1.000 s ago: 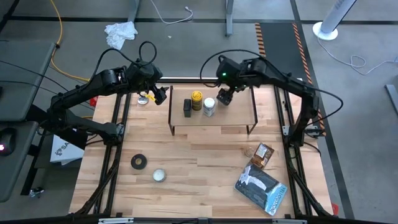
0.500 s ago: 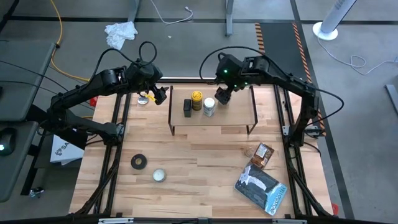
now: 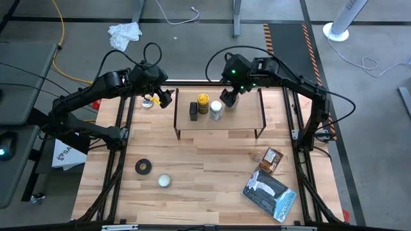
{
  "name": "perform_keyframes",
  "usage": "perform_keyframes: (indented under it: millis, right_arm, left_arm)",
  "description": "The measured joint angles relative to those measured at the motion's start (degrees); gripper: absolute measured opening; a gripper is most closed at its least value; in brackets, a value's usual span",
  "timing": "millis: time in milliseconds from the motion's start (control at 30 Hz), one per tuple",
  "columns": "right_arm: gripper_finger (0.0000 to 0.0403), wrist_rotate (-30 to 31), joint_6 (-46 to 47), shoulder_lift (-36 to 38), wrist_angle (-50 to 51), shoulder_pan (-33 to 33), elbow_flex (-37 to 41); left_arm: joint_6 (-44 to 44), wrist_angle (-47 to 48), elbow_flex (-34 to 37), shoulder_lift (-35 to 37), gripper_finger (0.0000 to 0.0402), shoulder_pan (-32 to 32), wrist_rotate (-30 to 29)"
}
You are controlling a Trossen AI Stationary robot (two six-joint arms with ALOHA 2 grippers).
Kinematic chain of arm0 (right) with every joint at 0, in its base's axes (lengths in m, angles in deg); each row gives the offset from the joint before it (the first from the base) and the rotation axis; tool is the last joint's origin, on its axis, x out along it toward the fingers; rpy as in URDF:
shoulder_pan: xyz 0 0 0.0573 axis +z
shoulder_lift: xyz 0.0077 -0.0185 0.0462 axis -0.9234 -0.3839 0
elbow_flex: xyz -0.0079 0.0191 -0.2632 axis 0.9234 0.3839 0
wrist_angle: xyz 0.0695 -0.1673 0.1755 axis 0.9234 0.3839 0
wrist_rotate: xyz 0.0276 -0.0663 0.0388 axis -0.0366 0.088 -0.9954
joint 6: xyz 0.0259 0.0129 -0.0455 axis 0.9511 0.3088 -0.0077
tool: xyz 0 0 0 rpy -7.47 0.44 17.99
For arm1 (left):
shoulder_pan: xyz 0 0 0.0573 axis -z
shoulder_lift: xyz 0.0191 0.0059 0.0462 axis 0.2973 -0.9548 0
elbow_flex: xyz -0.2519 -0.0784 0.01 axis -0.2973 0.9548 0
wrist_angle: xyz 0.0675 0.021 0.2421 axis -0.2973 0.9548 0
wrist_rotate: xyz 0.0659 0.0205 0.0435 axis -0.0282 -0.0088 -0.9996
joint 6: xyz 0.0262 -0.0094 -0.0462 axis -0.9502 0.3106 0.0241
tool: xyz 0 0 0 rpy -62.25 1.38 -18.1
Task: Shelf spices
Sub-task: Remove the gold seasoning bottle from the shelf
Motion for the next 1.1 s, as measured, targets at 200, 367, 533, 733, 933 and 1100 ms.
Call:
perform_keyframes:
  millis: [200,367,533,733,933,1100]
  right_arm:
    - [0.0317,2.7,4.8,0.0,3.3,-0.3,0.0]
    - [0.0317,6.6,6.0,0.0,4.9,-0.2,0.0]
    - [0.0317,6.2,3.6,0.0,4.9,-0.2,0.0]
    - [0.0317,5.7,-1.1,0.0,4.9,0.2,0.0]
    - [0.0359,4.5,-0.9,0.0,5.4,0.0,0.0]
    - [0.0388,4.2,-2.1,0.0,7.1,0.2,0.0]
  left_arm:
    - [-0.5,0.0,0.0,0.0,0.0330,0.0,0.0]
    - [-0.5,0.0,0.0,0.0,0.0330,0.0,0.0]
    - [0.0,0.0,0.0,0.0,0.0330,0.0,0.0]
    - [0.4,0.0,0.0,0.0,0.0330,0.0,0.0]
    - [0.4,0.0,0.0,0.0,0.0330,0.0,0.0]
    - [0.1,0.0,0.0,0.0,0.0330,0.0,0.0]
